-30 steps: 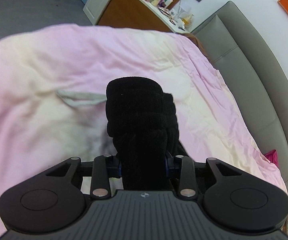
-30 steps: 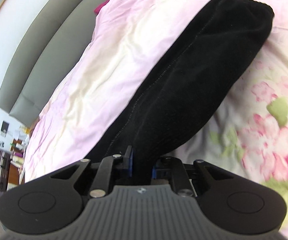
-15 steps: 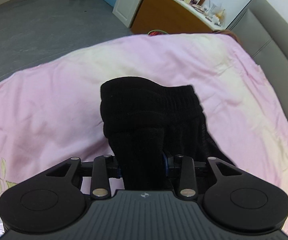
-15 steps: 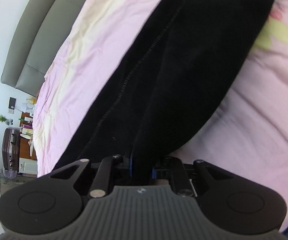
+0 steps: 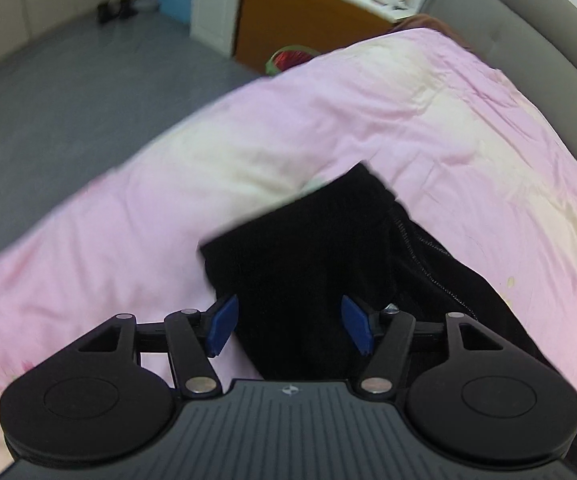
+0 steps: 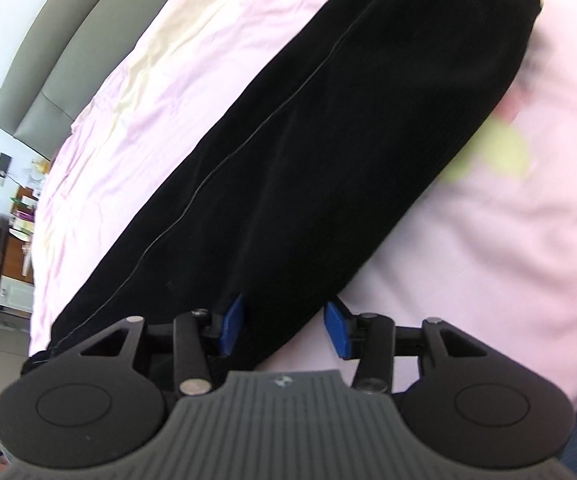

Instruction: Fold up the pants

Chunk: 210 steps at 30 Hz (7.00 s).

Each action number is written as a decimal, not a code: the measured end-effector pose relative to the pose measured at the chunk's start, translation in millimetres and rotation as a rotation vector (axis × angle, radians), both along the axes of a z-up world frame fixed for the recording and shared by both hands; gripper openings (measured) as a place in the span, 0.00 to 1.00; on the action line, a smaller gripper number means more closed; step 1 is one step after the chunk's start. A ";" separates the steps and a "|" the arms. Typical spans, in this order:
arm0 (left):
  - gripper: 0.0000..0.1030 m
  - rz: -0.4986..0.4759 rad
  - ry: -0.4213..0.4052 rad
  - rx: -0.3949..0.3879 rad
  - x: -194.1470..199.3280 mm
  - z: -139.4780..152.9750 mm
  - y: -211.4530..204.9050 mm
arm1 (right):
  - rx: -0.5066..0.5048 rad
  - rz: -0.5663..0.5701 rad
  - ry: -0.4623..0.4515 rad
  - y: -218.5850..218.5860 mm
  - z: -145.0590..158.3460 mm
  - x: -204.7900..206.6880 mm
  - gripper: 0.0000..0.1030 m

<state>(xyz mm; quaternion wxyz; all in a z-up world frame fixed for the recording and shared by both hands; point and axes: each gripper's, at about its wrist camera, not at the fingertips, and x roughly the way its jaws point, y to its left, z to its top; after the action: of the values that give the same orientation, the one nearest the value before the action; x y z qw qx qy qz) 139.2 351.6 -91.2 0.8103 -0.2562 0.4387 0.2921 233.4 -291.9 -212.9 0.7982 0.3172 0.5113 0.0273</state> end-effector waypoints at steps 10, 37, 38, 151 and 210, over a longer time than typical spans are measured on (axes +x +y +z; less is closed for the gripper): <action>0.83 -0.261 -0.014 0.190 62.2 28.3 -15.6 | -0.192 0.037 -0.111 -72.0 39.4 26.1 0.41; 0.11 -0.263 0.104 0.246 135.7 -21.3 -6.8 | -0.491 0.137 -0.089 -168.5 33.9 202.6 0.18; 0.07 -0.259 0.092 0.257 133.1 -18.4 -8.5 | -0.480 0.124 -0.088 -172.7 34.3 199.4 0.08; 0.54 -1.451 -0.021 0.081 252.2 -91.9 -651.1 | -0.009 0.355 -0.111 -272.6 -14.0 172.1 0.60; 0.58 -0.719 -0.155 -0.041 97.8 -21.2 -265.7 | -0.028 0.649 0.056 200.8 84.0 144.9 0.19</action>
<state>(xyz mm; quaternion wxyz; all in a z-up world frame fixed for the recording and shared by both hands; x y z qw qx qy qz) 237.0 85.9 -112.3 0.8866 -0.1233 0.4439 -0.0406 378.3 -91.1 -128.9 0.7379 0.1272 0.6078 0.2645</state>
